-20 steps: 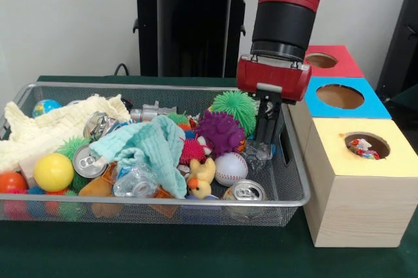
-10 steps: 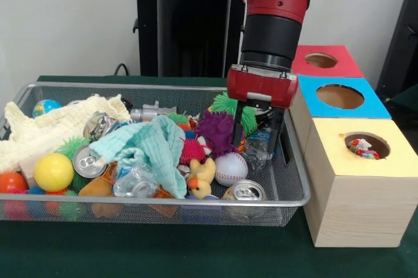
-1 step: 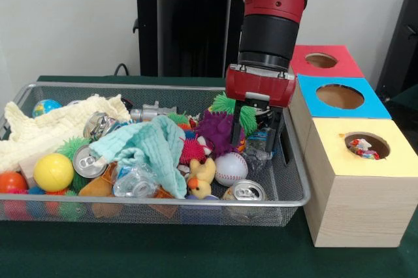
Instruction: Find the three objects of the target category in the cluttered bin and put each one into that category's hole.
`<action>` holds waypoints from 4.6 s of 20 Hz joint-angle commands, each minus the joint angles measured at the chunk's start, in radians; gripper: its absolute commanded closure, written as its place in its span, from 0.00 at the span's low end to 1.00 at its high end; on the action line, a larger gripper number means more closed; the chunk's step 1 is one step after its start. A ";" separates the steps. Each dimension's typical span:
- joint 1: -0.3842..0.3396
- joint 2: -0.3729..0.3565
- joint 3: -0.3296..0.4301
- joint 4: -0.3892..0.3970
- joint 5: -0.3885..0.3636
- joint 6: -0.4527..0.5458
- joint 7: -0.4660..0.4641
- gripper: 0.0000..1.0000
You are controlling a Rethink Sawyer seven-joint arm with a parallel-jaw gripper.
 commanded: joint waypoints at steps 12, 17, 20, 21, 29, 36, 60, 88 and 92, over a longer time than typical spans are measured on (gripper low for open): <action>-0.079 -0.056 0.161 0.038 -0.129 0.063 -0.113 0.00; -0.168 -0.134 0.216 0.103 -0.222 0.148 -0.216 0.00; -0.230 -0.162 0.263 0.126 -0.277 0.165 -0.245 0.00; -0.254 -0.172 0.285 0.138 -0.296 0.166 -0.257 0.00; -0.358 -0.256 0.407 0.201 -0.351 0.248 -0.303 0.00; -0.385 -0.291 0.453 0.209 -0.347 0.349 -0.340 0.00; -0.085 0.029 0.013 0.040 -0.467 -0.048 0.068 0.00; -0.097 0.028 -0.011 0.063 -0.429 -0.091 -0.003 0.00; -0.089 0.030 -0.018 0.062 -0.429 -0.089 -0.005 0.00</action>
